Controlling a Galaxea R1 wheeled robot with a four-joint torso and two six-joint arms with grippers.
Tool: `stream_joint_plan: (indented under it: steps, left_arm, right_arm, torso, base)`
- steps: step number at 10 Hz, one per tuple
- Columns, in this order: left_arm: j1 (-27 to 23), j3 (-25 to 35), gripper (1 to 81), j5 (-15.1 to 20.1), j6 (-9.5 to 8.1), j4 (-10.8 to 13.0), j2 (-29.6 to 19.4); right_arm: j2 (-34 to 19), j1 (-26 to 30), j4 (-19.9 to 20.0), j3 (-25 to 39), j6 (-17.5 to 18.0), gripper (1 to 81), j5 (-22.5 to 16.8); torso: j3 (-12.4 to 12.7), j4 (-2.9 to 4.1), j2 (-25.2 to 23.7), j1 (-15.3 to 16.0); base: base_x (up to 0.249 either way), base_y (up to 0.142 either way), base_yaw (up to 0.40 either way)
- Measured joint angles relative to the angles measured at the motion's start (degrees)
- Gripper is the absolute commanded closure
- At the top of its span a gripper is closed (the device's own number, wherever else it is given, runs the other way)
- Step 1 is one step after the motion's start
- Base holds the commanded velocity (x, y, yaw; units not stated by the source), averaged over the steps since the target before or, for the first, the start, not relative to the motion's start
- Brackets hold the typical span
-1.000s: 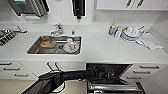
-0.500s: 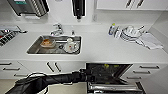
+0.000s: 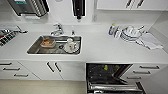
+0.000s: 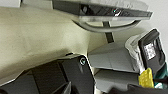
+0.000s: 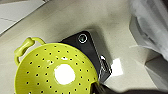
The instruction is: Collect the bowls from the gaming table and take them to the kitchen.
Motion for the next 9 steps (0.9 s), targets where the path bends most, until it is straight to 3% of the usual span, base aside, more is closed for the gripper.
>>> stream_joint_plan:
  steps: [4, 9]
  left_arm:
    - [17.0, -2.3, 1.0, -2.2, 4.13, 3.9, -4.0]
    - [29.2, -13.7, 1.0, -9.1, 6.1, 9.8, -3.2]
  right_arm:
    - [-15.7, 8.8, 0.2, 18.0, 3.0, 81.1, -0.5]
    - [-20.1, 24.3, 2.0, 24.9, 5.5, 81.1, -5.5]
  torso:
    - [0.0, 0.0, 0.0, 0.0]
    - [0.0, 0.0, 0.0, 0.0]
  base:
    - [0.0, 0.0, 0.0]
    - [0.0, 0.0, 0.0]
